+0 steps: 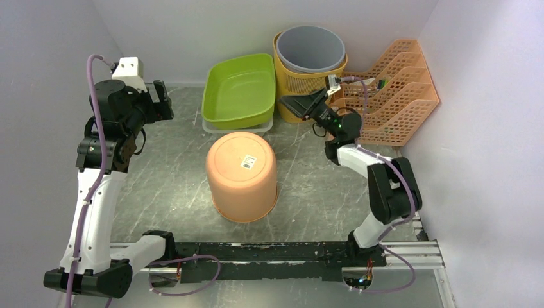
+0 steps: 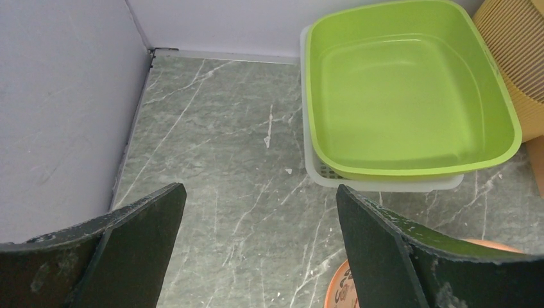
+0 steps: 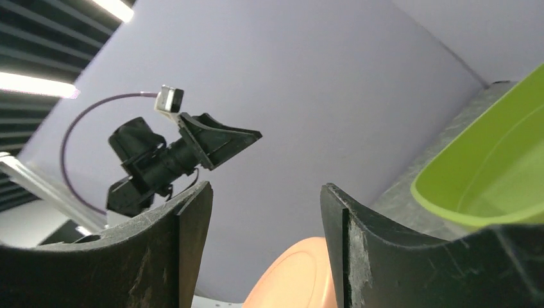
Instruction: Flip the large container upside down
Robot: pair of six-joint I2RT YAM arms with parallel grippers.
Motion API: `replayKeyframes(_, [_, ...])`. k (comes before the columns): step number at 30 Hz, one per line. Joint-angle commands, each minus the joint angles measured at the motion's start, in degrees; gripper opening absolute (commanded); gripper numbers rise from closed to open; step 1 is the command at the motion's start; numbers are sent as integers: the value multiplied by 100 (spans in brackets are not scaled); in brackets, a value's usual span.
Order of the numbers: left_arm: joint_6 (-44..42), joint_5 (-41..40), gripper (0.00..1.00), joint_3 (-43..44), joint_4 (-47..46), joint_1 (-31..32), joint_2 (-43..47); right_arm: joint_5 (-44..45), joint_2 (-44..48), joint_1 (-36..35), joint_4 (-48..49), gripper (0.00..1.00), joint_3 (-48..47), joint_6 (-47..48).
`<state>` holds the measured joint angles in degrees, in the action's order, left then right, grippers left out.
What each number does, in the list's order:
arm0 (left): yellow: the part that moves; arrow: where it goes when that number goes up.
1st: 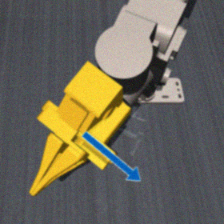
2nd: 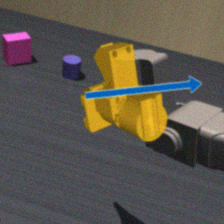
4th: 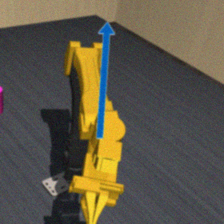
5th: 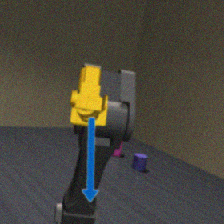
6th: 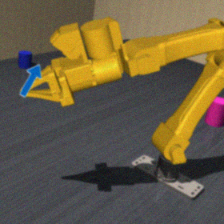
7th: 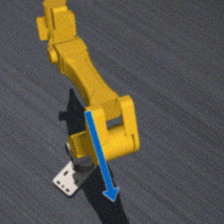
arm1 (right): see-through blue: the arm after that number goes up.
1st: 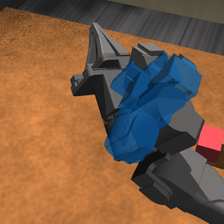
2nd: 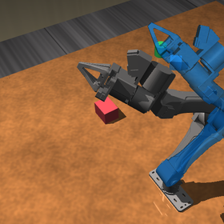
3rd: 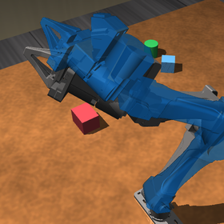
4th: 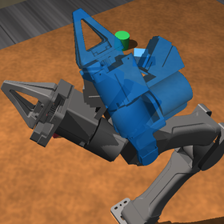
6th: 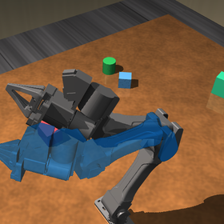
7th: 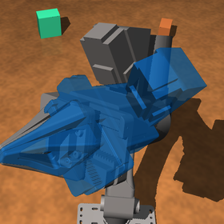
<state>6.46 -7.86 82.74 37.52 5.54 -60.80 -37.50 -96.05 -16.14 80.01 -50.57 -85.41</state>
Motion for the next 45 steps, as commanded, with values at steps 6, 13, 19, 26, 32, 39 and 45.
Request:
replayKeyframes(6, [130, 433, 99, -128, -321, -53, -206, 1705, 1676, -343, -6567, 63, -516, 4619])
replayKeyframes(13, [168, 640, 98, -123, -462, -47, -390, 4705, 2862, -1156, -8638, 63, 143, 5536])
replayKeyframes(19, [183, 981, 97, -19, -535, -44, -533, 5931, 3401, -2079, -9799, 63, 587, 5324])
replayKeyframes(26, [136, 961, 98, 46, -485, -44, -648, 6263, 3698, -3082, -10741, 64, 1089, 4529])
replayKeyframes(32, [132, 960, 100, 50, -485, -44, -658, 6352, 3284, -3830, -10409, 64, 1372, 4350])
replayKeyframes(39, [73, 1123, 100, 417, -231, -44, -730, 5728, 2075, -3982, -9397, 64, 824, 4966])
replayKeyframes(45, [14, 1232, 100, 495, -283, -44, -583, 5221, 1157, -4060, -8629, 64, 160, 5271])
